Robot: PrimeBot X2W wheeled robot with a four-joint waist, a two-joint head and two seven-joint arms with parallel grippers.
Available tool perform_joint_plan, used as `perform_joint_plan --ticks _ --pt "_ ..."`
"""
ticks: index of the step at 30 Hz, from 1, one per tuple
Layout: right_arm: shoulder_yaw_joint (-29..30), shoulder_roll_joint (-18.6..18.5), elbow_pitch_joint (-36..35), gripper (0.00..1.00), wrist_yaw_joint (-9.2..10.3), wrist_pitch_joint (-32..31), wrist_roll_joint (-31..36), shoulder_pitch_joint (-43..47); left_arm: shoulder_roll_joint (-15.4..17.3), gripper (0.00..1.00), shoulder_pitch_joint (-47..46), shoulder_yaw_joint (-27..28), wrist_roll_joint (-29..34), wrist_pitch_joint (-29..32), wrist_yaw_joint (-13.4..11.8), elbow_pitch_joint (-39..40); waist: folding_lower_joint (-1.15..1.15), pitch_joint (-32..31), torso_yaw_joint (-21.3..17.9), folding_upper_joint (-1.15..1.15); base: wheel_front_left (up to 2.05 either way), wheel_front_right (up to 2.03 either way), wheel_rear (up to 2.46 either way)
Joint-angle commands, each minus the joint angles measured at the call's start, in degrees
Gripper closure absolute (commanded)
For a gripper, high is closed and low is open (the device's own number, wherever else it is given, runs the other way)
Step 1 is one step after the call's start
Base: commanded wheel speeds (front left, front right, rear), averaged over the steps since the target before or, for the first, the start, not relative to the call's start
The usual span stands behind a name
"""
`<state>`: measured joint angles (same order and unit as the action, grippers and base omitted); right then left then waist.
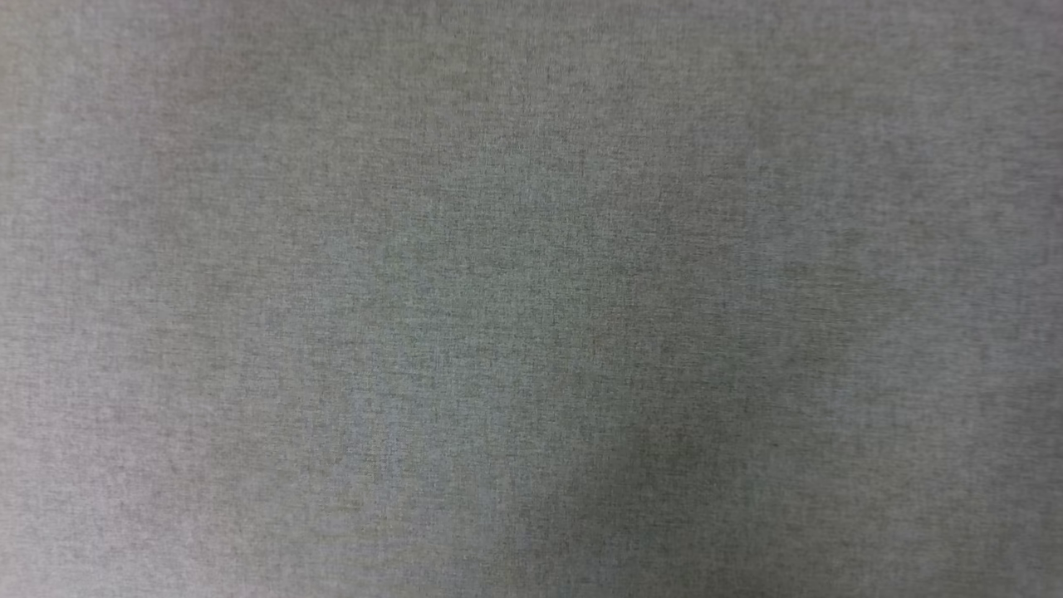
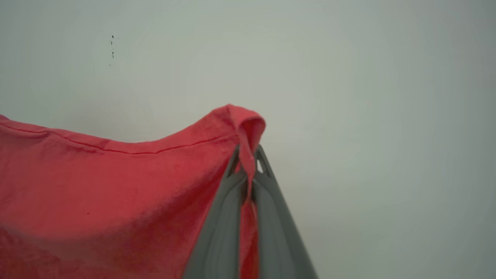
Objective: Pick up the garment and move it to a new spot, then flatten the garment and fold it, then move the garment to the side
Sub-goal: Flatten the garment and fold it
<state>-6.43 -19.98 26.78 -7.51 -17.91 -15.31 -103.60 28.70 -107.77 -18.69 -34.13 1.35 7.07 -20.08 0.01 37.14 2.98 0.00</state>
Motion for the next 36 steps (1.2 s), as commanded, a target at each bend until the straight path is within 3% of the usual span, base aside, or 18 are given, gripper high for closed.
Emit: perform_joint_plan --ticks 1,7,18,24,36 --pt "-0.29 0.03 0.64 1.00 0.05 0.73 0.02 -0.71 0.14 1.00 -0.27 -0.23 -0.16 -0.44 0.24 -0.51 -0.01 0.57 0.19 0.00 0.00 0.00 0.00" --pt "-3.46 -0.84 6.05 1.00 0.05 3.90 -1.58 -0.50 0.86 1.00 2.65 -1.68 -1.14 -2.89 0.26 -3.88 -0.01 2.34 0.64 0.00 0.00 0.00 0.00" --pt "-11.26 -1.56 10.39 1.00 0.05 10.66 -7.49 15.21 2.63 1.00 21.25 -5.66 -4.37 -10.24 0.37 -5.84 -0.01 0.75 0.53 0.00 0.00 0.00 0.00" --pt "-14.77 -3.89 6.23 1.00 0.06 12.50 -11.34 26.25 4.17 1.00 34.50 -6.35 -5.30 -13.32 -0.21 -2.69 -0.01 -2.06 0.96 0.00 0.00 0.00 0.00" --pt "-14.04 -9.78 -8.47 1.00 0.05 10.53 -16.23 55.48 7.57 1.00 66.81 -4.68 -8.60 -15.81 -7.85 13.32 -0.01 -11.89 1.45 0.00 0.00 0.00 0.00"
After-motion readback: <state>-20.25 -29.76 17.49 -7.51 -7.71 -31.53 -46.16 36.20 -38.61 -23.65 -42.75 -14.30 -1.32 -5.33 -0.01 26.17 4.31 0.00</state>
